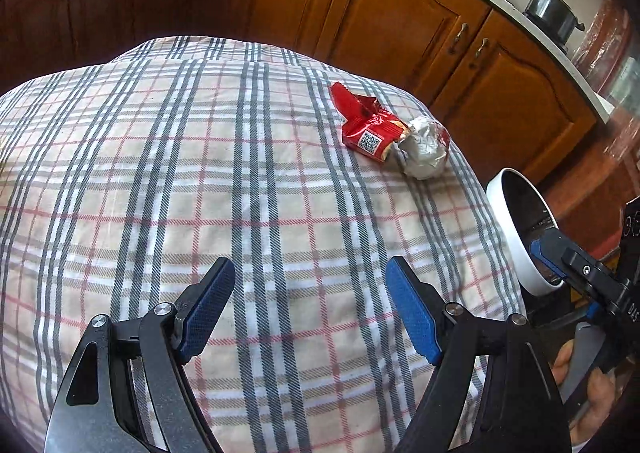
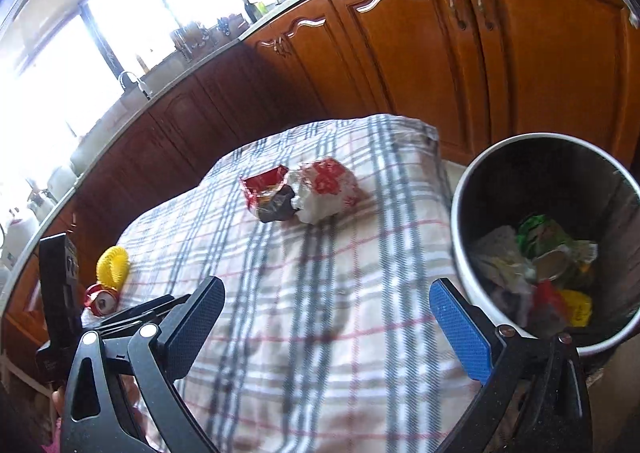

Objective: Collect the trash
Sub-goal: 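Grasp the red snack bag with the left tool while the right tool grasps the white-and-red plastic bag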

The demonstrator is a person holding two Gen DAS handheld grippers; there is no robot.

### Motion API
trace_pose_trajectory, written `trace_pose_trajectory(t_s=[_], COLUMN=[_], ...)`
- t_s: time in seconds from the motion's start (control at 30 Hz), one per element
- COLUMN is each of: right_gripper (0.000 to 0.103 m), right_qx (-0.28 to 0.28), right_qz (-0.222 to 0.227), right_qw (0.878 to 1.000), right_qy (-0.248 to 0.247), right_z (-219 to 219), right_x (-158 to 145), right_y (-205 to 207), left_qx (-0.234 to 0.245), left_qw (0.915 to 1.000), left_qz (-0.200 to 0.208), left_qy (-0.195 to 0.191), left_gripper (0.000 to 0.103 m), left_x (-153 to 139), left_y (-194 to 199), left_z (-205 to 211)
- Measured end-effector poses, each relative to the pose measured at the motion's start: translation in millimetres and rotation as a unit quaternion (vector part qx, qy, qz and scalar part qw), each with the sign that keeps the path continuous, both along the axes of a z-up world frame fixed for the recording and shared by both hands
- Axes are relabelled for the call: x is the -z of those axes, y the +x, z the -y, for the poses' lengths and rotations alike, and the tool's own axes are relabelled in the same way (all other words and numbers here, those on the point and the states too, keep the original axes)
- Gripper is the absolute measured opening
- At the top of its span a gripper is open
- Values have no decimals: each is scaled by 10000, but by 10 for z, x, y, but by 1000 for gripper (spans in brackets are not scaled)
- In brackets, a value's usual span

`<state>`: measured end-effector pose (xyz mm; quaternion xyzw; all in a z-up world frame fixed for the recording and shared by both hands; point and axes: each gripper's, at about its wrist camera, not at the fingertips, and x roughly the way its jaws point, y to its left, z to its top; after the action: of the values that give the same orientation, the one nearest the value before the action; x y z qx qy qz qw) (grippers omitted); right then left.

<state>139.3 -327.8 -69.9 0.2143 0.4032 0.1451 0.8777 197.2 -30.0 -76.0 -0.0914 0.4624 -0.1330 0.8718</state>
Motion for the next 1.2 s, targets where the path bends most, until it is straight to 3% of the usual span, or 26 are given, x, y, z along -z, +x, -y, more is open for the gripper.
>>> trace_pose_trajectory(t_s=[0.2, 0.3, 0.43, 0.6, 0.73, 0.8, 0.87, 0.93, 0.97, 1.2], right_gripper=[100, 91, 68, 56, 33, 30, 20, 1, 1, 1], right_qx=[-53, -115, -164, -201, -225, -219, -216, -183, -149, -225], right_qz=[-20, -44, -223, -413, -465, -392, -322, -291, -287, -99], right_qw=[9999, 9998, 9996, 9979, 9958, 9957, 9956, 9954, 9952, 9960], right_qy=[-111, -126, 101, 459, 761, 808, 850, 894, 929, 856], right_z=[-79, -101, -95, -126, -109, -89, -65, -25, -3, 32], right_x=[14, 64, 207, 391, 489, 466, 435, 408, 395, 285], right_y=[330, 525, 772, 1040, 1137, 1103, 1054, 988, 953, 731], left_qx=[-6, -39, -55, -154, -171, -152, -67, 2, 34, 160], left_qw=[9997, 9994, 9991, 9992, 9984, 9981, 9979, 9979, 9980, 9986], left_qz=[-75, -79, -92, -87, -254, -275, -259, -240, -206, 22], left_qy=[-247, -340, -417, -366, -469, -526, -594, -602, -594, -511], left_gripper=[79, 79, 78, 77, 59, 54, 31, 12, 5, 1], left_x=[-2, -37, -63, -23, 78, 104, 106, 89, 75, -31], left_y=[301, 511, 794, 1129, 1328, 1386, 1405, 1374, 1356, 1024], left_z=[79, 124, 201, 281, 299, 312, 335, 369, 377, 292])
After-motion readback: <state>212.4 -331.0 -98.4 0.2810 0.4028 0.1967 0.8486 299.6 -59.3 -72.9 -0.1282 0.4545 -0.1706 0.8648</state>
